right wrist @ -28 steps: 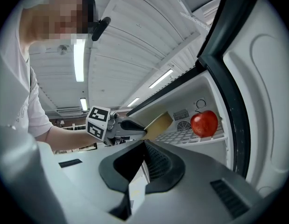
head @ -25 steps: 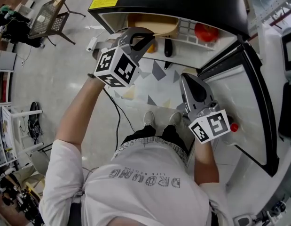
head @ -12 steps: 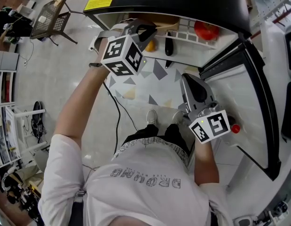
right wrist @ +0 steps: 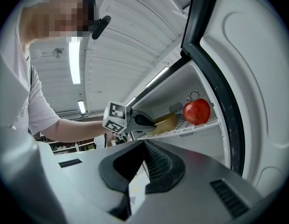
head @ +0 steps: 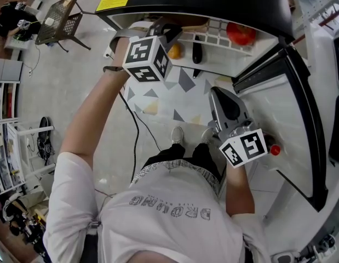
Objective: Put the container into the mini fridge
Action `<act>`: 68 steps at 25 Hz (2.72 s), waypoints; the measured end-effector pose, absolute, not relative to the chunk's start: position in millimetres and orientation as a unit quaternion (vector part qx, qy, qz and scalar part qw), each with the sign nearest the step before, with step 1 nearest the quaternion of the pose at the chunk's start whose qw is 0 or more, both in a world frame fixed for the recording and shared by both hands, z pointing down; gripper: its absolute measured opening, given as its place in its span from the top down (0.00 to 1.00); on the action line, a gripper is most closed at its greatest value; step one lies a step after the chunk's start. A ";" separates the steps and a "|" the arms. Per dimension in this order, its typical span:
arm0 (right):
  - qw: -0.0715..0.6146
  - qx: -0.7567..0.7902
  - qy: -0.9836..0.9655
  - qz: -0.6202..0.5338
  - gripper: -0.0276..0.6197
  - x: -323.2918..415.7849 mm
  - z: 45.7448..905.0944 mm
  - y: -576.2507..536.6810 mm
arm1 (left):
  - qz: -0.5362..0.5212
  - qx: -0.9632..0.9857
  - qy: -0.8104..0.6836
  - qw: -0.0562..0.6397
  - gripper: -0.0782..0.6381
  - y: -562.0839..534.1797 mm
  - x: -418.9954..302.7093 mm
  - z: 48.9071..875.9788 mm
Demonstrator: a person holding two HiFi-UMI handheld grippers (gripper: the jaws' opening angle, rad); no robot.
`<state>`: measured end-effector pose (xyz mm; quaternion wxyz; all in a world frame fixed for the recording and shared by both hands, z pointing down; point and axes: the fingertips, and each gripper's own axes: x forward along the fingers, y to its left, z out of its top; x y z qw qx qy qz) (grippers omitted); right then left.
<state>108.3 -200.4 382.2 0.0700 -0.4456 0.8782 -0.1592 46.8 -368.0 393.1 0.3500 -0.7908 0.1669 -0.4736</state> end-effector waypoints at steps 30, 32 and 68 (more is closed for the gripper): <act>0.052 -0.449 0.881 -0.141 0.96 102.5 371.6 -188.1 | -0.376 -0.820 0.249 0.352 0.75 -341.9 36.2 345.4; 0.050 -0.450 0.881 -0.136 0.96 100.4 367.7 -187.3 | -0.356 -0.833 0.256 0.336 0.76 -332.6 32.4 338.2; 0.018 -0.464 0.883 -0.070 0.96 38.6 317.5 -167.7 | -0.109 -0.927 0.342 0.109 0.88 -218.2 -78.1 323.0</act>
